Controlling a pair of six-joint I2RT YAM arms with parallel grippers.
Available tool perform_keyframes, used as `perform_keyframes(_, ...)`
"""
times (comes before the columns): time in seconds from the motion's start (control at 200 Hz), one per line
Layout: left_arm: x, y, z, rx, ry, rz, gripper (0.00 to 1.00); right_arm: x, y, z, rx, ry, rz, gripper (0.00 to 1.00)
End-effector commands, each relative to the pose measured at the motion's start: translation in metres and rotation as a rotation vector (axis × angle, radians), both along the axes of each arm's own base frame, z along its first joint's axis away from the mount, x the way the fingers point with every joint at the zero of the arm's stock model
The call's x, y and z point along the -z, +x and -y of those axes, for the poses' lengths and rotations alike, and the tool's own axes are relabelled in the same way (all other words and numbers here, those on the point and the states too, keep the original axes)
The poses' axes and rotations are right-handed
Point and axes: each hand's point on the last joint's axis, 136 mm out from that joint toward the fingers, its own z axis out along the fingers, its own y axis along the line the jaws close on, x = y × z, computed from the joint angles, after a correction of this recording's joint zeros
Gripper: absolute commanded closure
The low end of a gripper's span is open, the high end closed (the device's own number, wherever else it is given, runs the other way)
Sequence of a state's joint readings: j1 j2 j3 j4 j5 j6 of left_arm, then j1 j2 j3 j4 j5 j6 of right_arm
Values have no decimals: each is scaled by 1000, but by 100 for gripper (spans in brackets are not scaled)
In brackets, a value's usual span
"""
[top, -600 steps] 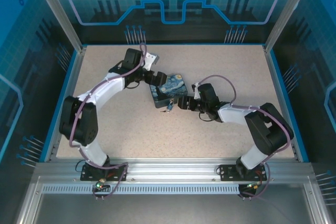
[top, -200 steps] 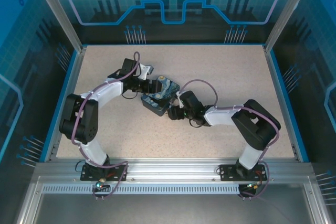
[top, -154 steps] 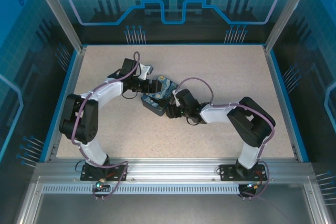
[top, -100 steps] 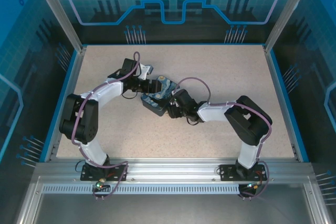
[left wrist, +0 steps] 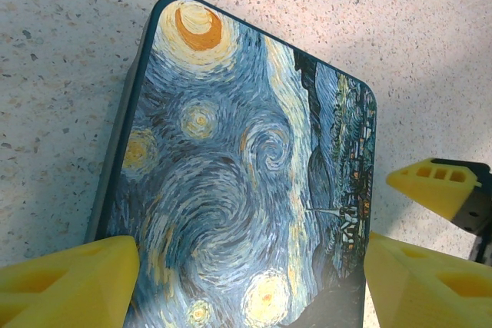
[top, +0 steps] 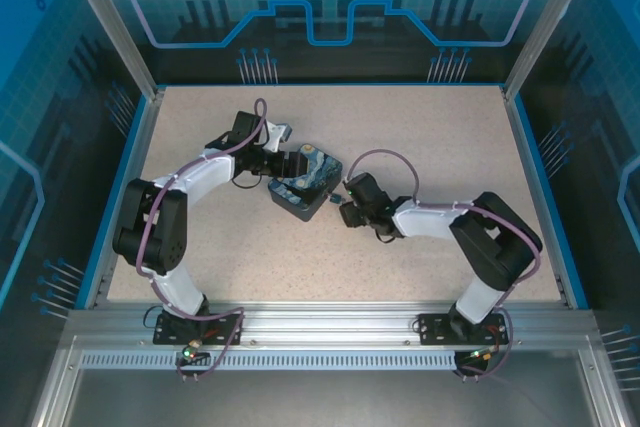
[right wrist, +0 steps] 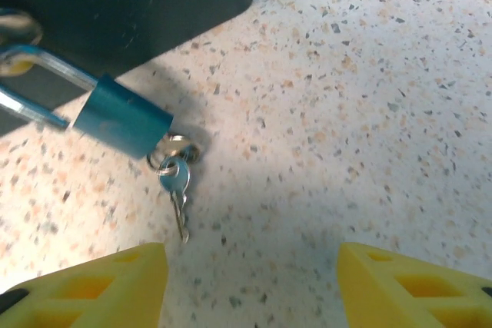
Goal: Unlock a padlock with a key
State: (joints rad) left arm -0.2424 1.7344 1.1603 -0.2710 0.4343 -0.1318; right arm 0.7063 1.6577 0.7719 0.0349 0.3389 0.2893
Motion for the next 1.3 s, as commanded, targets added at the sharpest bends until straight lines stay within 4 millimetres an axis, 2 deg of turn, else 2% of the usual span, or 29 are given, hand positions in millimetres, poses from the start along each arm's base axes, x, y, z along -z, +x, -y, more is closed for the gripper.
perform_keyframes(0.0, 2, 3, -3, -7, 24, 1, 21, -13, -2, -5, -66, 11, 71, 38)
perform_keyframes(0.23, 0, 4, -3, -3, 23, 3, 21, -20, -1, -47, -306, 57, 141, 28)
perform_keyframes(0.42, -4, 4, -3, -4, 24, 10, 21, -22, 6, -60, -422, 176, 87, 30)
perform_keyframes(0.61, -4, 4, -3, -4, 22, 11, 21, -33, 10, -57, -480, 321, 79, 32)
perform_keyframes(0.75, -3, 4, -3, -3, 22, 11, 21, -22, 11, -56, -508, 333, 37, 35)
perform_keyframes(0.975, 0, 4, -2, -4, 18, 5, 21, -10, 24, -49, -469, 392, 5, 37)
perform_keyframes(1.296, 1, 6, -2, -4, 19, 0, 21, 4, 27, -50, -471, 478, -49, 50)
